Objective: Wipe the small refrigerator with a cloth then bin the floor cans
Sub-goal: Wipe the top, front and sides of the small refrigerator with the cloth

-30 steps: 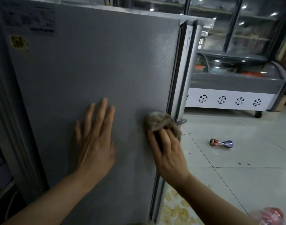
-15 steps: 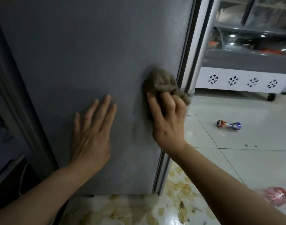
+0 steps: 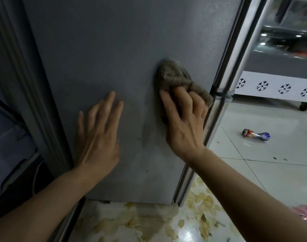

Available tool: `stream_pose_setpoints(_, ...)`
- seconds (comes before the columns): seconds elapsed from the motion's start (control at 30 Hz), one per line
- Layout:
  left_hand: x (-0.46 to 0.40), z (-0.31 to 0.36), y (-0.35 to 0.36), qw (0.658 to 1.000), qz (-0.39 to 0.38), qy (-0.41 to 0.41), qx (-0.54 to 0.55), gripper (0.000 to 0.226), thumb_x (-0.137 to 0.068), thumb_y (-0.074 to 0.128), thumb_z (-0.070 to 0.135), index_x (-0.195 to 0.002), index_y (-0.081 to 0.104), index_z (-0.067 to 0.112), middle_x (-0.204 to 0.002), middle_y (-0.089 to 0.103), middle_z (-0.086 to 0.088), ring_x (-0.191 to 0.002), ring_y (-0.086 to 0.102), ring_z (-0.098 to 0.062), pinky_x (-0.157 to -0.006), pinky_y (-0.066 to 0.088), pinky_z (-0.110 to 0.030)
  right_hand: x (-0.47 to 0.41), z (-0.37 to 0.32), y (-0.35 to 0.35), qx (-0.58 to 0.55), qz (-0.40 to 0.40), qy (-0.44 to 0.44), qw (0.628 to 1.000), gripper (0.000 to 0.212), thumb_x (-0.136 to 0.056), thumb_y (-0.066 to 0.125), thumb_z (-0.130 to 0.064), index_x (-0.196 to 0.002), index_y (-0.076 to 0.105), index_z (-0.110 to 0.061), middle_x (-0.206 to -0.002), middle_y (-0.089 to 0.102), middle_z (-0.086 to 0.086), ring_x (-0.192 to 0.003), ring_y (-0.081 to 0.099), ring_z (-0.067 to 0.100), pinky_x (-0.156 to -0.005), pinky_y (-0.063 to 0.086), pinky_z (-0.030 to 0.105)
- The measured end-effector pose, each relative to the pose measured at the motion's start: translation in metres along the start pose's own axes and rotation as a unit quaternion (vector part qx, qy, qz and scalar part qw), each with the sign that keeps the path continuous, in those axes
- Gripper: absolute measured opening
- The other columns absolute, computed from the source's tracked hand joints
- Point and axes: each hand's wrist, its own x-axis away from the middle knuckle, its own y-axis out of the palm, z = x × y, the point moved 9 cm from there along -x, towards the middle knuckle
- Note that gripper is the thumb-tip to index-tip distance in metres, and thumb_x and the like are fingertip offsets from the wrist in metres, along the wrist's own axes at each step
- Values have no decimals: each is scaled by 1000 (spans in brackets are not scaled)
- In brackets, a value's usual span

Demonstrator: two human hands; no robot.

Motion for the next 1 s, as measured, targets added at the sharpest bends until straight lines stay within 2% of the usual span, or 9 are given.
stream_pose_setpoints(0.1,8,-22,3,1000,-13,-20,-8,105,-62,74,-2,-147,17,20,-158,4,1,-139,12,-25,-106,15,-64,40,-36,20,2,-64,-127,990,55,-81,47,-21,-136,48,-18,-137,31,5,-112,34,32,-88,31,40)
stream_pose_setpoints(0.17,10,-25,7,1000,-27,-9,-9,107,-62,72,-2,-149,13,22,-158,1,3,-142,8,-23,-106,15,-63,85,-65,35,10,-154,-265,952,48,-84,42,-23,-130,58,-18,-134,37,4,-108,38,29,-86,32,40)
stream_pose_setpoints(0.23,12,-27,10,999,-41,-5,-4,108,-63,71,-1,-149,11,24,-159,-1,5,-144,5,-22,-108,15,-62,107,-77,43,27,-208,-318,925,47,-87,39,-23,-129,59,-19,-131,42,3,-107,41,27,-89,33,38)
stream_pose_setpoints(0.33,25,-38,15,998,-64,-19,-11,108,-64,70,-1,-149,9,25,-158,-3,6,-144,6,-22,-109,15,-61,85,-80,36,10,-189,-300,935,45,-89,39,-18,-130,58,-14,-134,39,6,-108,42,29,-89,36,39)
stream_pose_setpoints(0.57,41,-74,19,996,-75,-52,-3,107,-67,69,0,-149,4,24,-158,-7,2,-143,7,-25,-108,22,-61,-8,-76,31,-16,-43,-128,991,51,-94,36,-15,-144,38,-18,-152,27,-2,-127,32,28,-95,30,39)
stream_pose_setpoints(0.67,41,-75,21,995,-84,-46,10,108,-68,67,-1,-149,0,24,-157,-15,6,-144,5,-23,-109,25,-57,36,-103,52,-27,-107,-226,968,49,-91,36,-16,-140,45,-12,-152,33,0,-122,37,28,-94,33,39)
stream_pose_setpoints(0.77,41,-76,16,995,-89,-34,18,103,-71,64,-2,-149,3,24,-156,-14,8,-144,6,-21,-109,25,-55,86,-127,66,17,-211,-365,906,48,-91,37,-18,-136,51,-13,-147,39,-1,-124,42,24,-105,28,37)
stream_pose_setpoints(0.83,42,-80,12,995,-95,-31,22,97,-73,63,-2,-150,8,21,-156,-12,7,-143,9,-22,-110,23,-55,87,-131,63,32,-223,-393,892,46,-92,37,-18,-134,54,-13,-144,46,-1,-121,51,24,-103,30,37)
stream_pose_setpoints(1.0,60,-115,19,982,-113,-99,113,98,-81,63,7,-147,-6,25,-153,-17,8,-143,12,-21,-115,20,-40,-4,-122,50,-6,-109,-258,960,50,-93,35,-16,-143,42,-16,-150,35,0,-122,37,29,-104,27,41)
